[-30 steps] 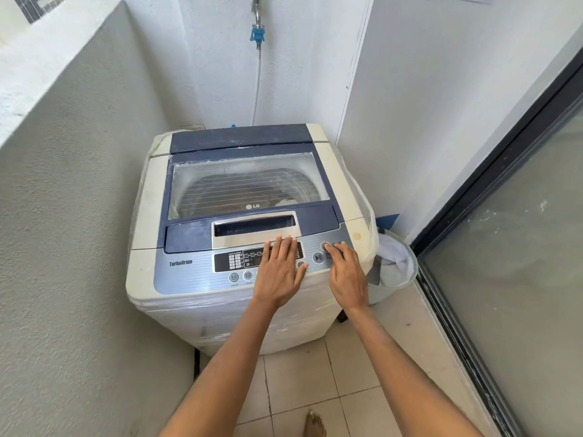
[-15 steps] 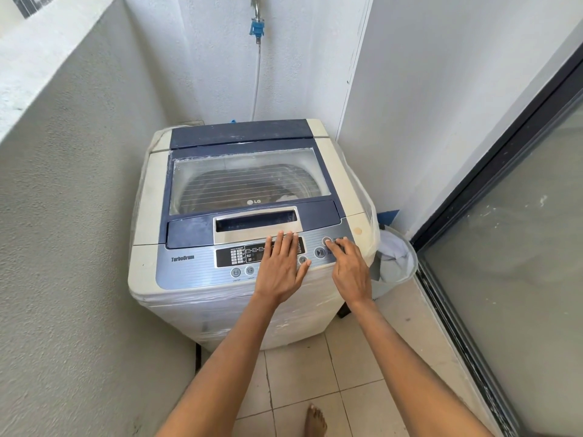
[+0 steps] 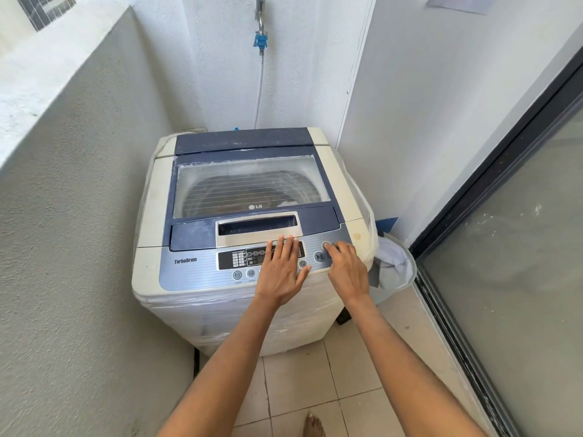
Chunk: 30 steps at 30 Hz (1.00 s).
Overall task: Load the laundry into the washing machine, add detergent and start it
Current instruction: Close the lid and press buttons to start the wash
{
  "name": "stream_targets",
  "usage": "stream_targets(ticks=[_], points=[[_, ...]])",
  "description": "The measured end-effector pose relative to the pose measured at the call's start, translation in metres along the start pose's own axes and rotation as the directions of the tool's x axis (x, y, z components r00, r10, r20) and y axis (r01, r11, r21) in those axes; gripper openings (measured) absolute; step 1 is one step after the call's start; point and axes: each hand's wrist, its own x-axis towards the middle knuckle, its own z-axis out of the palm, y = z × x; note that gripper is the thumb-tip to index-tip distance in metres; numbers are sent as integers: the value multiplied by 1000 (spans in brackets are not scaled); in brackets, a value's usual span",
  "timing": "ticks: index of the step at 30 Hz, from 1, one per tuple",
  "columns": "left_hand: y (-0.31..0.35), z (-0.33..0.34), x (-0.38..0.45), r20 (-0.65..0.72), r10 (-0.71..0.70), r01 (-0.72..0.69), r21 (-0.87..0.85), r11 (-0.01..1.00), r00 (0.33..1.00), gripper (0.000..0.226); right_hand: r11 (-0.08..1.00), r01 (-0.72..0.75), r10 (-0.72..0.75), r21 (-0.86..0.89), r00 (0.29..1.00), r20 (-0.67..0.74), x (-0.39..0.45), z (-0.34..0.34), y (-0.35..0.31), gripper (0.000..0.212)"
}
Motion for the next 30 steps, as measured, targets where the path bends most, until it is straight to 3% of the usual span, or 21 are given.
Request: stream_targets(ticks=[4,10,17,22,30], points=[[-5,-4,-9,-4,-2,2,-13,1000,1000,87,999,-4,5,33,1000,-24,-6,0,1,44],[-39,2,-40,-92,-113,110,-37,993,989,70,998,-5,6,57,1000,-18,-13,1,-2,49],[-80,13,-81,-128,-279,269,-93,959,952,76,973,225,-226,55,974,9,-47,25,-73,37],[-85,28,-99,-143,-210,200,-81,976,967,68,955,288,-292,75,954,59,-64,49,-110,37],[-62,30,-100,-121,-85,74,-87,993,989,61,957,289,-291,33,952,91,-65,43,-88,37]])
